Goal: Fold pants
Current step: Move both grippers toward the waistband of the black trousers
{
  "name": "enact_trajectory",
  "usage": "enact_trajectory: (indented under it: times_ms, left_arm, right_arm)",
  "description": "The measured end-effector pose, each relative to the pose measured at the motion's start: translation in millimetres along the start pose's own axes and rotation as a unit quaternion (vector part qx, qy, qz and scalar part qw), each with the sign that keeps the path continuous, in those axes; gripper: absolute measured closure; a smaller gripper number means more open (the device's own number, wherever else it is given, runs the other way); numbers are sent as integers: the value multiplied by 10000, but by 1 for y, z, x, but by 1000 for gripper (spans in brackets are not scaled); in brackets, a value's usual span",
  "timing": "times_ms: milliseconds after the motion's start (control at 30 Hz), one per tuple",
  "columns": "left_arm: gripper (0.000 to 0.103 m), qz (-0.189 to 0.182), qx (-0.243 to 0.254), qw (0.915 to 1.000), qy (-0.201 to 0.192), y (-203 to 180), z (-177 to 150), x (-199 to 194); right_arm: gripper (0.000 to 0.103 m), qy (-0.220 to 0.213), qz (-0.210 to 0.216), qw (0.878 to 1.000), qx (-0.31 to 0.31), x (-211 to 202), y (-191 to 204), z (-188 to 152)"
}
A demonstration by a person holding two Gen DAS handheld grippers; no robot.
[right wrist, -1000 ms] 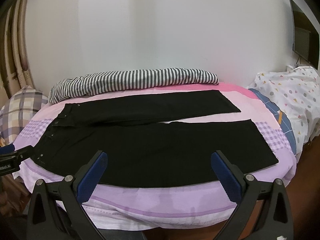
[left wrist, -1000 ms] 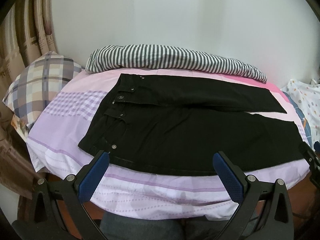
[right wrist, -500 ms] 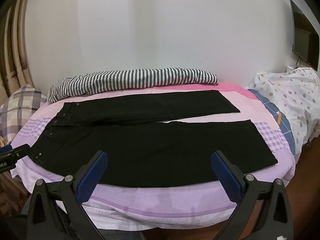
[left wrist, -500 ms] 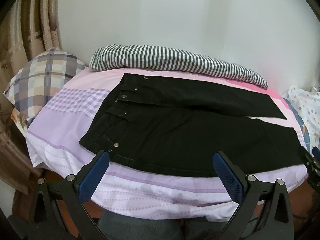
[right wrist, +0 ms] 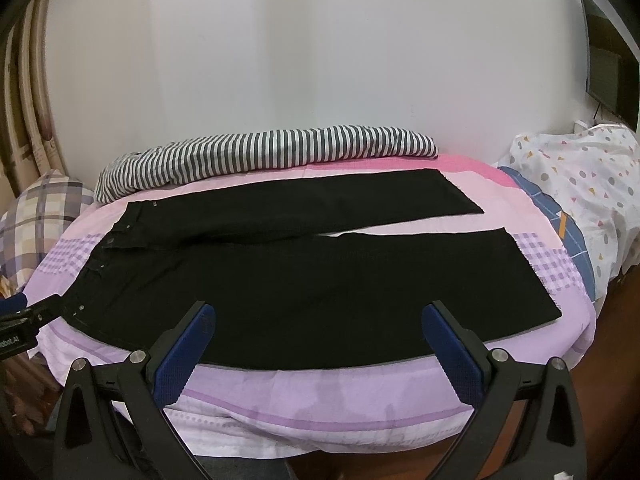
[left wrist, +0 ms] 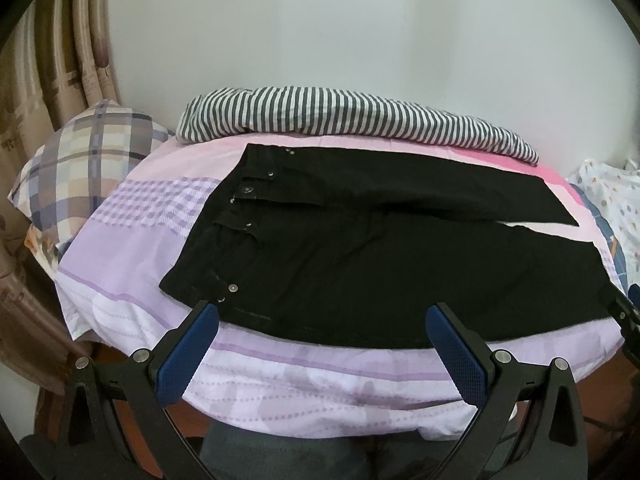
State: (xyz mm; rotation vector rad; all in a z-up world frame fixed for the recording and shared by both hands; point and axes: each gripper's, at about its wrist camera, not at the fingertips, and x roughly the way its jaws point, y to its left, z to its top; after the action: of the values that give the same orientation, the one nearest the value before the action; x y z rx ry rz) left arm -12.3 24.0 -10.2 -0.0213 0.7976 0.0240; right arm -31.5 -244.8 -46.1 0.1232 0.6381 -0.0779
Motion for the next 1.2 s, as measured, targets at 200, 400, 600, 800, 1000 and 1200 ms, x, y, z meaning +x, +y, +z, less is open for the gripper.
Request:
enact_trajectory:
  times_ms: [200,400,600,800,1000,1200]
  left_arm:
    - [0,97,14,9998,179,1,0,9]
    - [0,88,-60,9995,285,6,5,17]
    - [0,190,-104,9991,355,13,14,27]
    - [0,349,-149,9986,363,24,22,34]
    - [0,444,-174,9981,400,33,28,43]
    - [0,429,-185,9978,466,37,30,51]
  right_arm:
    - [0,177,-115,9998,12,7,0,-2]
    - [0,344,-322,9989,-32,15,2,4]
    - [0,371,-486,9981,-84,22,7,21]
    - [0,437,-643,9968,-162,30,15,33]
    - [0,576,-684,9959,-99,40,17,37]
    - [1,577,-695,9959,-85,44,20,40]
